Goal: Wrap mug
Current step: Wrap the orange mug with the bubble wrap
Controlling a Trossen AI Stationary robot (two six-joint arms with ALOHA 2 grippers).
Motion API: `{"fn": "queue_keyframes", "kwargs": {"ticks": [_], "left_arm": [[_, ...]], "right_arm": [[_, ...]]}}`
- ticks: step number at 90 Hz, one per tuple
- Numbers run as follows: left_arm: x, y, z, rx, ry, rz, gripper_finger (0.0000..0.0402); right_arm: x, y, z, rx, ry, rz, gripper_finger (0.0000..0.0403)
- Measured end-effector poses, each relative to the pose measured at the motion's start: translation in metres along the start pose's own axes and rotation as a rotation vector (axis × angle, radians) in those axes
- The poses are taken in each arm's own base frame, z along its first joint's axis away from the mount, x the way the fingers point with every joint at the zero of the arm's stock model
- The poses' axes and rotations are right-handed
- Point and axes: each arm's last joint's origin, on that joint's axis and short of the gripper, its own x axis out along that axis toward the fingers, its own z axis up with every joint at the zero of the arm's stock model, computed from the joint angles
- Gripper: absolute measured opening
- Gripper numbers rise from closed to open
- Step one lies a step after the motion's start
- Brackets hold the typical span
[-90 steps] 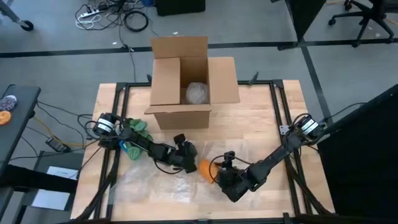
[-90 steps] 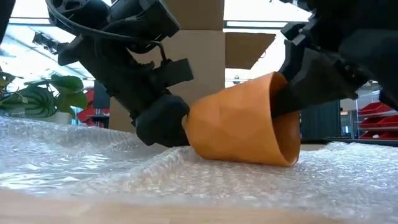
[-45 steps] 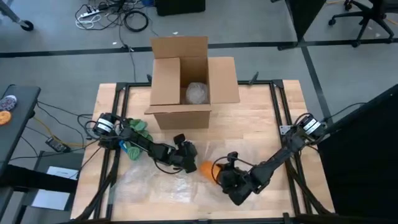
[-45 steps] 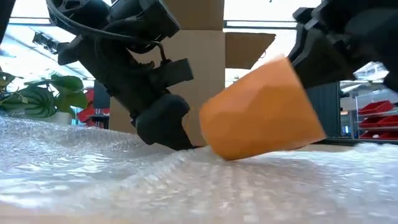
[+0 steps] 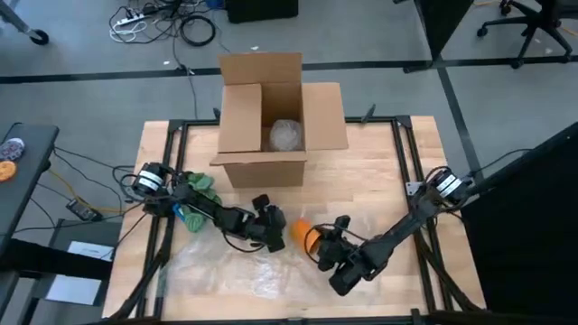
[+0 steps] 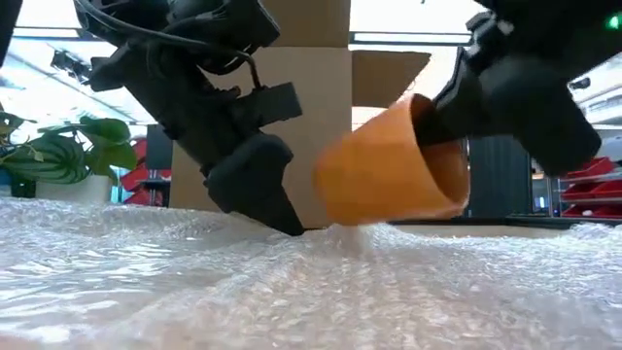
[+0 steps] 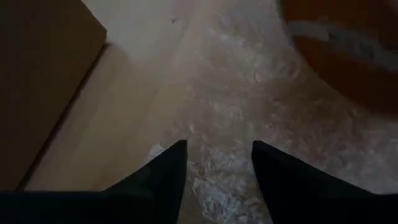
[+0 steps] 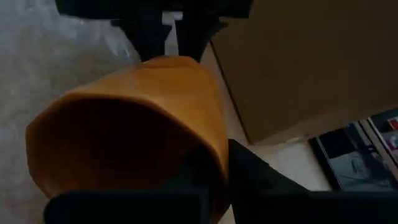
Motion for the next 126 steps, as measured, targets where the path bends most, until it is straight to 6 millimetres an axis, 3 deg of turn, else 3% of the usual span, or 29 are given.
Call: {"fn": "queue_keyframes", "kwargs": {"ticks": [40, 59, 78, 94, 113, 126], "left_arm": [[0.000, 0.001, 0.001, -0.019, -0.013, 0.005, 0.0168], [0.000, 0.001, 0.001, -0.018, -0.012, 0.006, 0.0168], [0.001, 0.001, 0.001, -0.019, -0.011, 0.008, 0.0168], [0.001, 0.003, 0.002, -0.022, -0.011, 0.011, 0.0168], [0.001, 0.003, 0.002, -0.022, -0.012, 0.011, 0.0168], [0.001, 0.003, 0.002, -0.022, -0.012, 0.011, 0.0168]], "right_arm": [[0.005, 0.005, -0.003, 0.065, 0.062, 0.105, 0.0020], [0.004, 0.005, -0.003, 0.156, 0.096, 0.159, 0.0085], [-0.001, -0.011, 0.006, 0.284, 0.222, 0.359, 0.0159], [-0.014, -0.027, 0.005, 0.275, 0.366, 0.504, 0.0200], [-0.036, -0.044, -0.007, 0.252, 0.540, 0.510, 0.0221], [-0.057, -0.046, -0.022, 0.264, 0.784, 0.546, 0.0224]]}}
